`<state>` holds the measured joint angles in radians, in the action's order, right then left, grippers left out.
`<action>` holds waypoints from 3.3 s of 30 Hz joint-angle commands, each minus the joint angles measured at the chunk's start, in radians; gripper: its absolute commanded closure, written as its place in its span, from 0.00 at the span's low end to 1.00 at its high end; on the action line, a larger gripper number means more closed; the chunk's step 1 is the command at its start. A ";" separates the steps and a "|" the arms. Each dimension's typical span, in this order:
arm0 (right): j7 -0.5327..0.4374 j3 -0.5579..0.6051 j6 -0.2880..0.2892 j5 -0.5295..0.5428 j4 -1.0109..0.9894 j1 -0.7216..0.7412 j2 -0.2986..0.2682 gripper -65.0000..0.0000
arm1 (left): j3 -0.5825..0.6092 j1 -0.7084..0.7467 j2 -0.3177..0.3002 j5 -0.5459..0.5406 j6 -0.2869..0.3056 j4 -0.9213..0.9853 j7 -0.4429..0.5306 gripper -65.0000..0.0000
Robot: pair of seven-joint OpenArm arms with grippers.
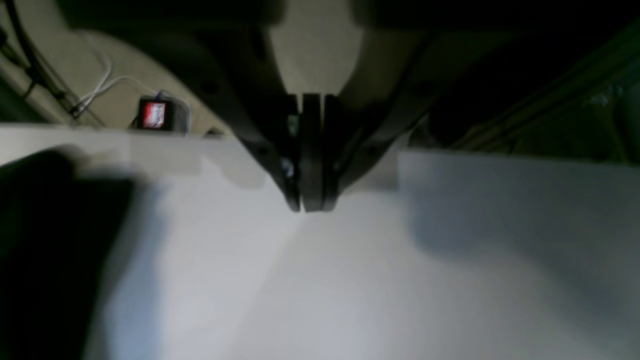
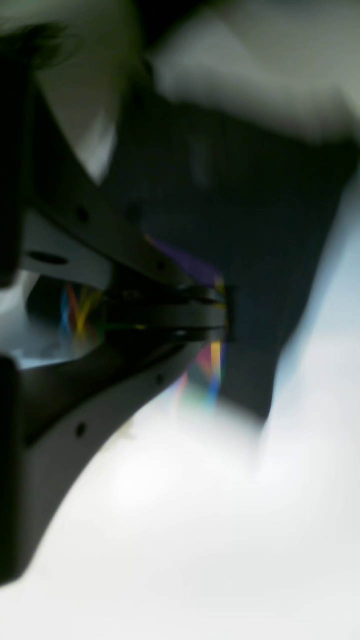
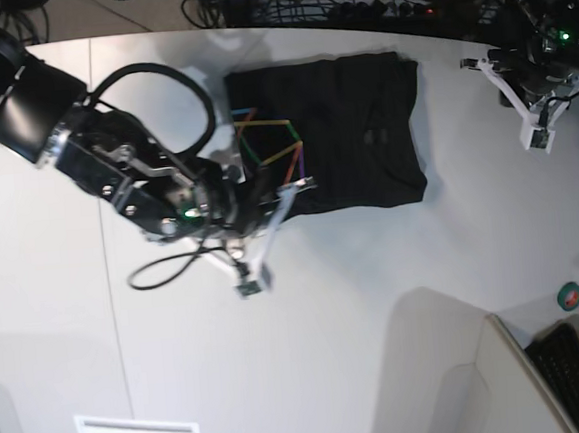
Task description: Layout the t-shirt on the table in an organized manner, then fold the t-shirt properly
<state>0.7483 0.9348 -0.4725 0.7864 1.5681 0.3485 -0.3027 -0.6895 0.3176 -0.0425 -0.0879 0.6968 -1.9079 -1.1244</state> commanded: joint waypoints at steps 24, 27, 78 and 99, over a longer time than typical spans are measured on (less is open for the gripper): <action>-0.002 -0.188 0.016 0.014 0.042 -0.138 -0.131 1.00 | 0.063 -0.087 -0.033 -0.597 0.001 0.308 -0.003 0.00; -0.002 -0.188 0.016 0.014 0.042 -0.138 -0.131 1.00 | 0.110 -0.094 -0.035 -0.602 0.001 0.310 0.000 0.00; -0.287 -0.684 0.016 0.014 0.107 -0.475 -0.195 1.00 | 0.953 -0.450 -0.188 0.144 -0.125 0.520 0.117 1.00; -0.287 -0.883 0.016 0.014 0.056 -0.584 -0.198 1.00 | 1.551 -0.754 -0.178 0.193 -0.125 0.529 0.252 1.00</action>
<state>0.4793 0.0586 -0.4603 0.8047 1.6123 -0.2474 -0.4843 0.8696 -0.4118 -0.2218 0.0971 0.5762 -1.3678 -0.8742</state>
